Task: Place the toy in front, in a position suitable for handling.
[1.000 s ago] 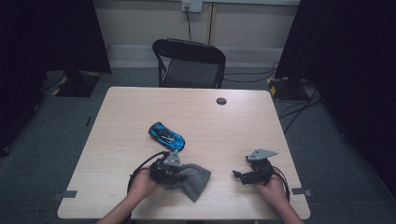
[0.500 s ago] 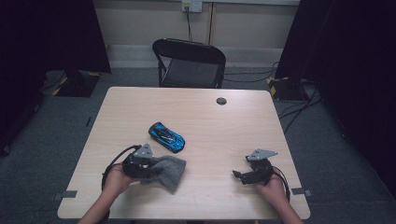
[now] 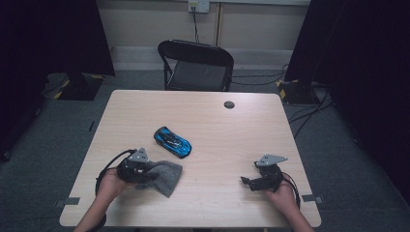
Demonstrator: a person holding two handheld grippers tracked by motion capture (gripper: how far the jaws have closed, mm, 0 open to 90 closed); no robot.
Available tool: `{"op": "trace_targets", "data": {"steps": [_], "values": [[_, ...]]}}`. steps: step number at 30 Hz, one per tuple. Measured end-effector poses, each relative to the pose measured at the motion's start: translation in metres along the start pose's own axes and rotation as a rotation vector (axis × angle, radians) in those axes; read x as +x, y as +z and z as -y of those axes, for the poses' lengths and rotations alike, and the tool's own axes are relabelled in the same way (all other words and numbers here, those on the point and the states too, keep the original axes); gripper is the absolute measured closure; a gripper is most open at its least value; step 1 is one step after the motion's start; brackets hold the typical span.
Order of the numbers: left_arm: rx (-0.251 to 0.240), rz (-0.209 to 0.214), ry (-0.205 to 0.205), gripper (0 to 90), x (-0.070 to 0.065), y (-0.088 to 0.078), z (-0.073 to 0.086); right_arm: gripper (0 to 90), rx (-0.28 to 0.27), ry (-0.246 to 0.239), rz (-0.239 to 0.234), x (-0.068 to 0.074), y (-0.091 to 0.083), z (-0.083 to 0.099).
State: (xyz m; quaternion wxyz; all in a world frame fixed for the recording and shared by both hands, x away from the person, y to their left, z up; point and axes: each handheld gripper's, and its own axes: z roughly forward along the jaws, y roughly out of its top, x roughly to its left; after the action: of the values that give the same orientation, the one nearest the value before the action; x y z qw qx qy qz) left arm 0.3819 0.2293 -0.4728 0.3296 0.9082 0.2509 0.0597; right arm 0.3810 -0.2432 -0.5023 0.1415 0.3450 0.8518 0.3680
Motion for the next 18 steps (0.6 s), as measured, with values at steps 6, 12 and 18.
{"op": "trace_targets", "data": {"steps": [6,12,18], "values": [[0.016,-0.015,0.015,54.4,-0.002,-0.001,-0.001,13.8,0.0,0.0,0.0,0.0,0.0,0.0],[-0.037,-0.072,-0.062,33.6,0.003,-0.007,-0.003,13.8,0.001,-0.001,0.0,0.0,0.0,0.0],[-0.092,-0.12,-0.129,21.7,0.008,-0.012,-0.003,13.8,0.0,-0.003,-0.003,0.0,0.0,0.0]]}}
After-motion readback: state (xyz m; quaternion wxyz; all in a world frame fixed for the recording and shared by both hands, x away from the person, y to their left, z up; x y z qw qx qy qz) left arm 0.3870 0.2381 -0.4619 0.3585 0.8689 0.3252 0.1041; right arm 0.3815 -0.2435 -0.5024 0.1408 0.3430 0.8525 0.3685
